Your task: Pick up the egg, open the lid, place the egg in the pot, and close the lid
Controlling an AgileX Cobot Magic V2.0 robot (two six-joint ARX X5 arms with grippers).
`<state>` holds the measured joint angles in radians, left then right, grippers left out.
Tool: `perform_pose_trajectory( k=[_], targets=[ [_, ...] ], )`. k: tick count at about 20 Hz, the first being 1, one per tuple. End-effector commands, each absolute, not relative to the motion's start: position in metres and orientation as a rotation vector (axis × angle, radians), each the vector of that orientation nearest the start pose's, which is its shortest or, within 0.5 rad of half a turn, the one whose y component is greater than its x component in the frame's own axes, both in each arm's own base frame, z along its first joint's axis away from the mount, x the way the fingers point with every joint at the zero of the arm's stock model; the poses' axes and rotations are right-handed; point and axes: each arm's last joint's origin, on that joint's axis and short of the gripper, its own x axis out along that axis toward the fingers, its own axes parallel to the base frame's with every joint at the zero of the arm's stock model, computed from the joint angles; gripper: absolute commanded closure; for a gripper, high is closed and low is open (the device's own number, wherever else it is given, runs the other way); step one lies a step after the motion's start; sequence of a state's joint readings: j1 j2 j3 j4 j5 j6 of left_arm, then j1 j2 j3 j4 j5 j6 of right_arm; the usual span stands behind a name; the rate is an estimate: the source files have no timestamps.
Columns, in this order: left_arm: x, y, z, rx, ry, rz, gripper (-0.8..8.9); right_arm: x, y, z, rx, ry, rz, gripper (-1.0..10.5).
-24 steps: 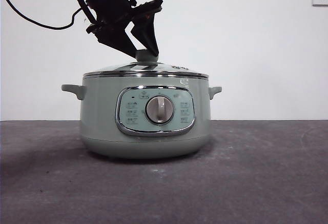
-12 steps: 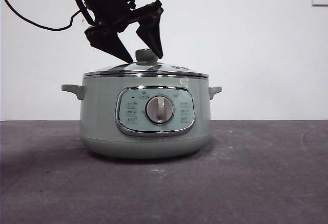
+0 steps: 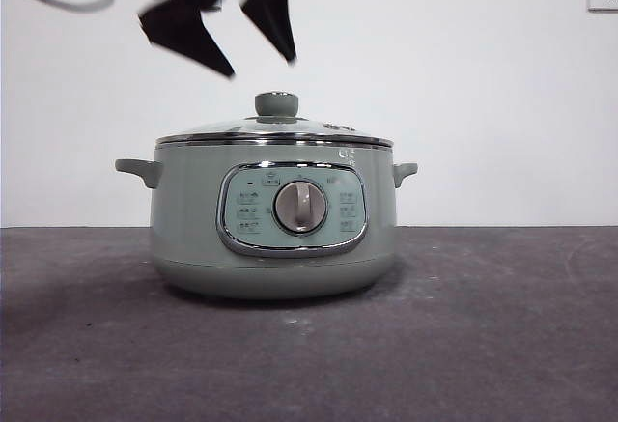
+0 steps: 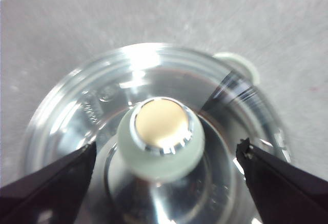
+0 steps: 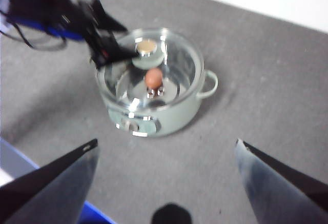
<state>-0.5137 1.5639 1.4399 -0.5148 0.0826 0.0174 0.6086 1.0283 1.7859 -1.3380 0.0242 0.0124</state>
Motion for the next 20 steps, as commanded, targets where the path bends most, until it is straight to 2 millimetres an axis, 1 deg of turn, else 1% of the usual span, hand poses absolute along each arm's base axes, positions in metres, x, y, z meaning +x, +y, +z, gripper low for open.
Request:
perform_pose_trajectory(
  k=[1, 3, 5, 7, 8, 9, 10, 11, 13, 15, 17, 20],
  targets=[
    [0.280, -0.163, 0.356, 0.157, 0.624, -0.596, 3.47, 0.083, 0.058, 0.486, -0.163, 0.607, 0.580, 5.1],
    [0.259, -0.152, 0.371, 0.143, 0.634, -0.636, 3.47, 0.083, 0.060, 0.485, -0.140, 0.622, 0.634, 5.1],
    [0.232, -0.139, 0.389, 0.102, 0.638, -0.711, 3.47, 0.083, 0.063, 0.485, -0.117, 0.639, 0.707, 5.2],
    [0.206, -0.127, 0.406, 0.057, 0.621, -0.778, 3.55, 0.086, 0.065, 0.484, -0.102, 0.655, 0.724, 6.5],
    [0.192, -0.120, 0.413, 0.043, 0.605, -0.805, 4.38, 0.087, 0.066, 0.484, -0.096, 0.662, 0.724, 7.7],
    [0.181, -0.114, 0.419, 0.038, 0.591, -0.817, 5.72, 0.088, 0.067, 0.483, -0.098, 0.666, 0.723, 8.8],
    [0.169, -0.108, 0.425, 0.032, 0.571, -0.834, 7.70, 0.090, 0.068, 0.483, -0.098, 0.671, 0.723, 9.7],
    [0.160, -0.103, 0.429, 0.027, 0.551, -0.841, 8.16, 0.091, 0.069, 0.483, -0.099, 0.675, 0.725, 9.6],
    [0.146, -0.095, 0.436, 0.022, 0.519, -0.843, 8.19, 0.092, 0.071, 0.482, -0.095, 0.682, 0.737, 9.6],
    [0.137, -0.089, 0.440, 0.020, 0.493, -0.844, 8.18, 0.093, 0.071, 0.482, -0.095, 0.684, 0.741, 9.6],
    [0.133, -0.087, 0.442, 0.020, 0.480, -0.841, 8.17, 0.093, 0.071, 0.482, -0.062, 0.697, 0.727, 9.4],
    [0.133, -0.087, 0.441, 0.022, 0.485, -0.838, 8.17, 0.092, 0.070, 0.482, -0.050, 0.698, 0.722, 9.4]
  ],
)
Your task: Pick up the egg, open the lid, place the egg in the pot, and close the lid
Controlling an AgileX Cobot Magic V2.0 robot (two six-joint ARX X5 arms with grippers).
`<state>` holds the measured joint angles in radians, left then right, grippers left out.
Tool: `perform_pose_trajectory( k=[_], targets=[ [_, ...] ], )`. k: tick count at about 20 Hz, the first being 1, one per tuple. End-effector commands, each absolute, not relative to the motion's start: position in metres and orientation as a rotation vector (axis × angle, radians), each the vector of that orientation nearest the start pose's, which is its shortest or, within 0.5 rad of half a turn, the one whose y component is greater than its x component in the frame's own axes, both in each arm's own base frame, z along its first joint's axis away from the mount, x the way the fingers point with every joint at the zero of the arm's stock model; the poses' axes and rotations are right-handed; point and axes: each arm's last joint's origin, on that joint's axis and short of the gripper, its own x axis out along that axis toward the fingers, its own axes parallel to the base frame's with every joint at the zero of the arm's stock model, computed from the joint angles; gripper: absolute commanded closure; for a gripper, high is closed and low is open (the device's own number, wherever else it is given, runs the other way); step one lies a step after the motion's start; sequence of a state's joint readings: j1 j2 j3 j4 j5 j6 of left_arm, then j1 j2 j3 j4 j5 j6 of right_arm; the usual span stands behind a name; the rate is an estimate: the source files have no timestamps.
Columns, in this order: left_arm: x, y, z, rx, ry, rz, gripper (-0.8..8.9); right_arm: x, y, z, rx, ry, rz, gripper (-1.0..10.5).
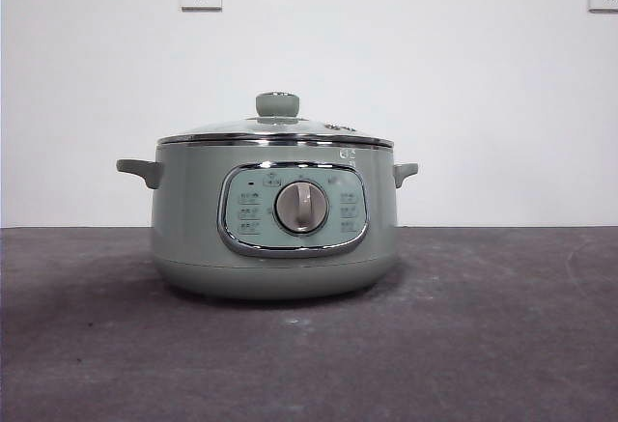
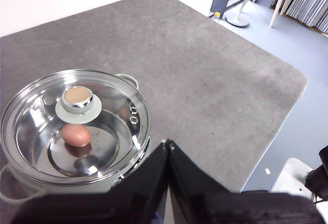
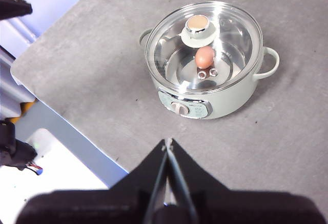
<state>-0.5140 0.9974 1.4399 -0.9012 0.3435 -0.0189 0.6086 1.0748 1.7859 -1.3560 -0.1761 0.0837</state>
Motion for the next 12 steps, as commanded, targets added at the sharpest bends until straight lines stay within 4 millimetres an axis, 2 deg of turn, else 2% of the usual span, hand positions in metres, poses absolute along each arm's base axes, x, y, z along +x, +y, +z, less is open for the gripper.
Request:
perform_pose_trajectory(
  k=[1, 12],
  targets=[
    [0.1339, -0.0874, 0.4407, 0.022, 0.487, -0.838, 8.17, 0.0919, 0.0704, 0.4823, -0.050, 0.698, 0.722, 9.4],
    [0.1353, -0.0875, 0.4396, 0.065, 0.477, -0.836, 8.17, 0.0918, 0.0703, 0.4823, -0.050, 0.698, 0.722, 9.4]
  ],
)
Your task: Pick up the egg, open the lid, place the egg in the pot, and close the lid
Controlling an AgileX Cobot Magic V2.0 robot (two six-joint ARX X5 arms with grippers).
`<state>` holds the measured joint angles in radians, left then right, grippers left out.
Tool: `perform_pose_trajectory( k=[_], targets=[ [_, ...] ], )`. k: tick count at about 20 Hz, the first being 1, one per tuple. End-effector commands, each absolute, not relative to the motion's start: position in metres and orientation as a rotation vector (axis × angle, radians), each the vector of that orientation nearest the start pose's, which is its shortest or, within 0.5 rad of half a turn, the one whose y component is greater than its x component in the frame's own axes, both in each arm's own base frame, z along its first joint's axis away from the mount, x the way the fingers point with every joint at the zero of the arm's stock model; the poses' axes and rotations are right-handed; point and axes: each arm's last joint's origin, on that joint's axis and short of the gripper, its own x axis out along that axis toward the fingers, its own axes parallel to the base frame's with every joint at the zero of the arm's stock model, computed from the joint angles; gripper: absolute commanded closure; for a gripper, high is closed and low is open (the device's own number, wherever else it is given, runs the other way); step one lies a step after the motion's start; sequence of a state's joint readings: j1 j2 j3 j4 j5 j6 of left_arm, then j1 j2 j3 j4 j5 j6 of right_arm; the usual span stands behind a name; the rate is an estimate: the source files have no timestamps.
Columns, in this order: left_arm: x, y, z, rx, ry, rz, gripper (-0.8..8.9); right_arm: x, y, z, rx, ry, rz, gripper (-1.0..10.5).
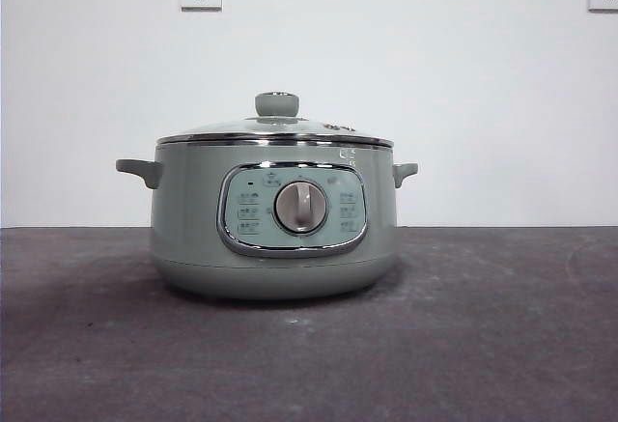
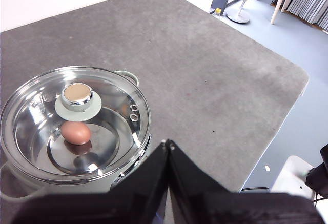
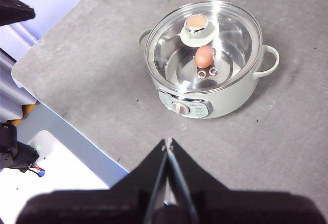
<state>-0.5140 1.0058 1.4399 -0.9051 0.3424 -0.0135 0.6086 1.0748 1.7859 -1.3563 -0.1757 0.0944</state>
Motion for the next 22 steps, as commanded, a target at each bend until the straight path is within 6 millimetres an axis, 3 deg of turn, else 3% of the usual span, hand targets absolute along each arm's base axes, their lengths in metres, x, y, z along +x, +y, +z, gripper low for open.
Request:
perform_pose_trajectory(
  k=[1, 3, 6, 9, 13, 18, 22],
  targets=[
    [0.136, -0.087, 0.440, 0.103, 0.456, -0.813, 8.17, 0.091, 0.070, 0.482, -0.050, 0.697, 0.722, 9.4],
    [0.141, -0.081, 0.445, 0.176, 0.376, -0.669, 8.17, 0.091, 0.070, 0.483, -0.049, 0.694, 0.723, 9.4],
    [0.141, -0.056, 0.453, 0.188, 0.198, -0.515, 8.17, 0.091, 0.070, 0.483, -0.049, 0.694, 0.723, 9.4],
    [0.127, -0.033, 0.435, 0.171, -0.003, -0.383, 8.17, 0.090, 0.069, 0.483, -0.049, 0.692, 0.723, 9.4],
    [0.109, -0.012, 0.370, 0.182, -0.145, -0.178, 8.17, 0.090, 0.069, 0.483, -0.048, 0.692, 0.723, 9.4],
    [0.097, -0.001, 0.273, 0.180, -0.035, -0.050, 8.17, 0.090, 0.069, 0.483, -0.048, 0.692, 0.723, 9.4],
    [0.094, 0.002, 0.222, 0.175, 0.019, -0.021, 8.17, 0.090, 0.069, 0.483, -0.048, 0.692, 0.723, 9.4]
  ],
)
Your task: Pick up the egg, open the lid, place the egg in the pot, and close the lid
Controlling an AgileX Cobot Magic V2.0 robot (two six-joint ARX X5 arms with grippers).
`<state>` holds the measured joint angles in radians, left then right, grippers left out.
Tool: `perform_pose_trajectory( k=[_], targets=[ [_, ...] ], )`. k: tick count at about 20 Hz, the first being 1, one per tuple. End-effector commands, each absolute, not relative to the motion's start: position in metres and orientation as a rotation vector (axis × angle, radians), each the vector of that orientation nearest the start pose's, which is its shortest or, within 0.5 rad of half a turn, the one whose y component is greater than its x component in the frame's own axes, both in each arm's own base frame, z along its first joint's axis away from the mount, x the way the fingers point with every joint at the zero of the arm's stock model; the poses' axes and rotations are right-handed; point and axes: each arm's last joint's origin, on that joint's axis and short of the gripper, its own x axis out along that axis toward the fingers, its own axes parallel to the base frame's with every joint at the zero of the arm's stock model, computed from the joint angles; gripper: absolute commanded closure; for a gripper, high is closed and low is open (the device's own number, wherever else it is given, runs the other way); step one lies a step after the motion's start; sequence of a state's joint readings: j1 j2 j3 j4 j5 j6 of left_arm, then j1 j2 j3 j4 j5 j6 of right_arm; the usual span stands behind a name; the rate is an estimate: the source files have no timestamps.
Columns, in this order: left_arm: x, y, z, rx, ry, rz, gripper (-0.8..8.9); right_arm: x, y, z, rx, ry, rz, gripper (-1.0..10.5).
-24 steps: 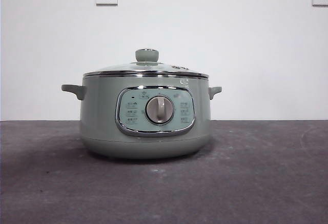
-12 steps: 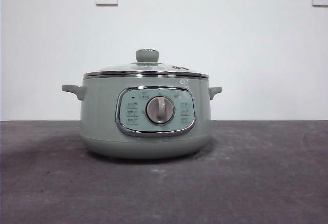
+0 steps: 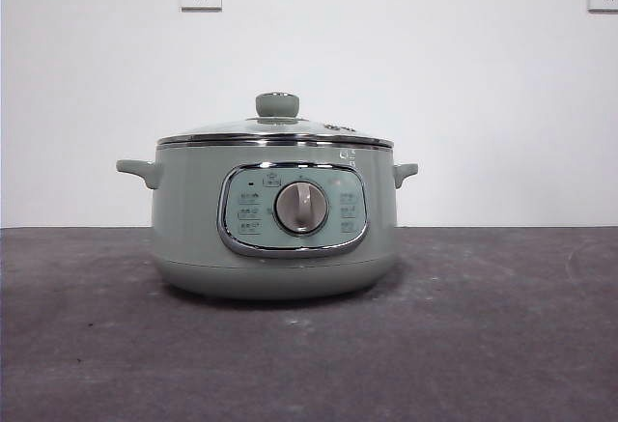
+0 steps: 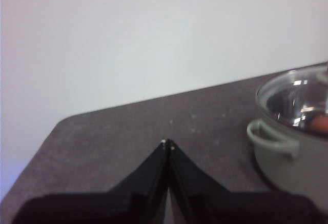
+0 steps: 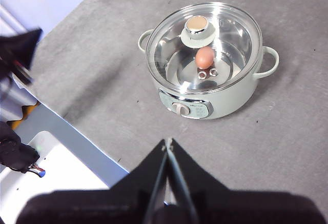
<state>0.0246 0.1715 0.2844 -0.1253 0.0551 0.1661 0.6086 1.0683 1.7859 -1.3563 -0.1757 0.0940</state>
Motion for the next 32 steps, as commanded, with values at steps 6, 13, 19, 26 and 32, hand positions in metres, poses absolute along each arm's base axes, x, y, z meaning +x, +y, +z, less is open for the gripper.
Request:
perform_pose_trajectory(
  k=[6, 13, 19, 26, 32],
  targets=[
    [0.095, 0.003, 0.174, 0.126, 0.089, -0.012, 8.17, 0.090, 0.069, 0.483, -0.048, 0.692, 0.723, 9.4],
    [0.096, 0.003, 0.147, 0.038, 0.182, -0.011, 8.17, 0.090, 0.069, 0.483, -0.048, 0.692, 0.723, 9.4],
    [0.096, 0.003, 0.147, 0.017, 0.178, -0.008, 8.17, 0.090, 0.069, 0.483, -0.048, 0.692, 0.723, 9.4],
    [0.096, 0.003, 0.147, 0.017, 0.178, -0.008, 8.17, 0.090, 0.069, 0.483, -0.048, 0.692, 0.723, 9.4],
    [0.096, 0.003, 0.147, 0.017, 0.178, -0.008, 8.17, 0.088, 0.065, 0.484, -0.138, 0.641, 0.740, 9.4]
  ],
)
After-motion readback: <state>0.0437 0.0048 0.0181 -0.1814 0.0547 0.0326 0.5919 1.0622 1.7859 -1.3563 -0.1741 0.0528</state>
